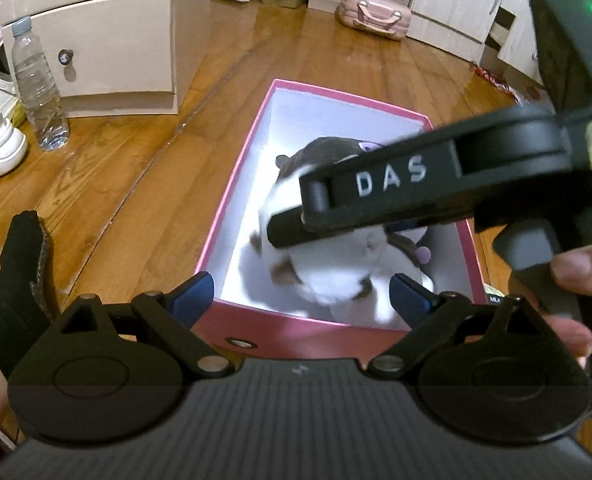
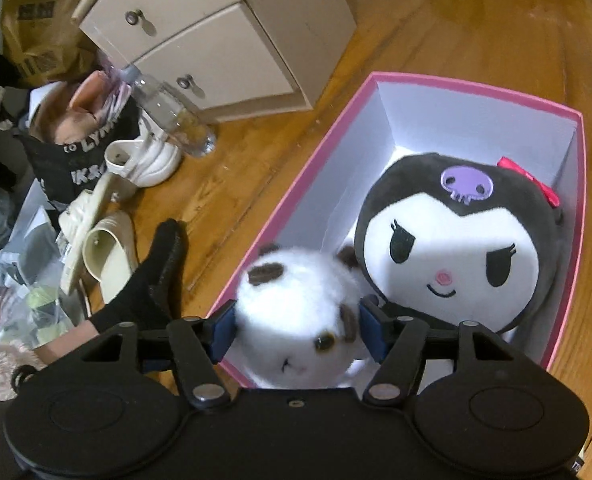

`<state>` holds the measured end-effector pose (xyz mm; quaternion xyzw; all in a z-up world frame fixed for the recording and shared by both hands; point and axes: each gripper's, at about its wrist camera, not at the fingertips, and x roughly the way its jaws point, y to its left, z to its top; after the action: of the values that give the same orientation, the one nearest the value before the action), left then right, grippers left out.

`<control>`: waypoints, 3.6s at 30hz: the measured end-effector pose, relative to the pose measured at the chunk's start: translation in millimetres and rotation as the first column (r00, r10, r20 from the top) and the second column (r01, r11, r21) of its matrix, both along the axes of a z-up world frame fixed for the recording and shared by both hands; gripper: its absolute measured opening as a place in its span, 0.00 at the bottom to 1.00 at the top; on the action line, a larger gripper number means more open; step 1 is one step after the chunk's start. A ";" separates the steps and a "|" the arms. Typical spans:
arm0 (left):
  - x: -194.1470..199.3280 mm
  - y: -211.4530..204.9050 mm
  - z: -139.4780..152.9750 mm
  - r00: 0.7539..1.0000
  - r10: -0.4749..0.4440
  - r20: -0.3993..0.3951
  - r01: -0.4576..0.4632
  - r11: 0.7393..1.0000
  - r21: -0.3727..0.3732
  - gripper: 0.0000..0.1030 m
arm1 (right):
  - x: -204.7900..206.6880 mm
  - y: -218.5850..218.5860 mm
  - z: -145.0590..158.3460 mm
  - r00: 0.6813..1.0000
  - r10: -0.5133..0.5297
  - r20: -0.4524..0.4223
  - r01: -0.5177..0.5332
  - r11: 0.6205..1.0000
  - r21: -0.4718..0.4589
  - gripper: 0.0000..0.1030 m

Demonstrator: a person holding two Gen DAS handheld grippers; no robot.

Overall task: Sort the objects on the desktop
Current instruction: 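Carry the panda plush into the pink box beside Kuromi and release, then move the right gripper to the pale green yarn ball, then close the right gripper around the yarn ball's black label and lift, then carry the yarn ball with the right gripper over the pink box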

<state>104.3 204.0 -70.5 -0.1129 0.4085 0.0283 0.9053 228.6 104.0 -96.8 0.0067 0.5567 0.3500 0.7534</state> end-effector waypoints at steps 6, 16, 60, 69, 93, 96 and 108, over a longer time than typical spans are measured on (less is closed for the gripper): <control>0.9 2.8 1.1 1.000 0.009 -0.026 -0.009 1.000 -0.008 0.93 | -0.7 -0.7 -3.4 0.999 -0.032 -0.032 0.033 0.999 0.030 0.73; -7.1 -21.1 31.7 0.998 -0.042 0.036 0.041 0.999 0.027 0.93 | -30.7 -40.7 69.9 0.982 -0.103 0.155 0.087 0.990 0.107 0.84; -16.4 -173.8 -35.5 0.954 -0.243 -0.178 0.256 0.965 0.053 0.89 | -42.2 -232.8 -40.2 0.873 -0.382 -0.304 0.424 0.902 0.082 0.84; -18.8 -160.3 -39.8 0.949 -0.231 -0.214 0.261 0.957 0.127 0.89 | -37.0 -215.9 -57.1 0.868 -0.403 -0.290 0.418 0.908 -0.012 0.84; -13.2 -143.2 -48.9 0.953 -0.196 -0.230 0.219 0.973 0.078 0.91 | -29.3 -213.2 -70.6 0.802 -0.525 -0.285 0.567 0.819 0.086 0.57; -11.3 -145.8 -43.3 0.958 -0.192 -0.215 0.212 0.974 0.078 0.91 | -31.3 -219.9 -61.5 0.798 -0.539 -0.269 0.581 0.807 0.105 0.57; -4.7 -155.3 -5.7 0.969 -0.226 -0.095 0.225 0.974 -0.019 0.93 | -39.5 -239.2 6.9 0.832 -0.517 -0.203 0.555 0.778 0.295 0.57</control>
<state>99.6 48.7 -76.2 -0.0678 0.4622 -0.0709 0.8813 189.1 -135.2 -90.0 0.3149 0.5032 0.2110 0.7766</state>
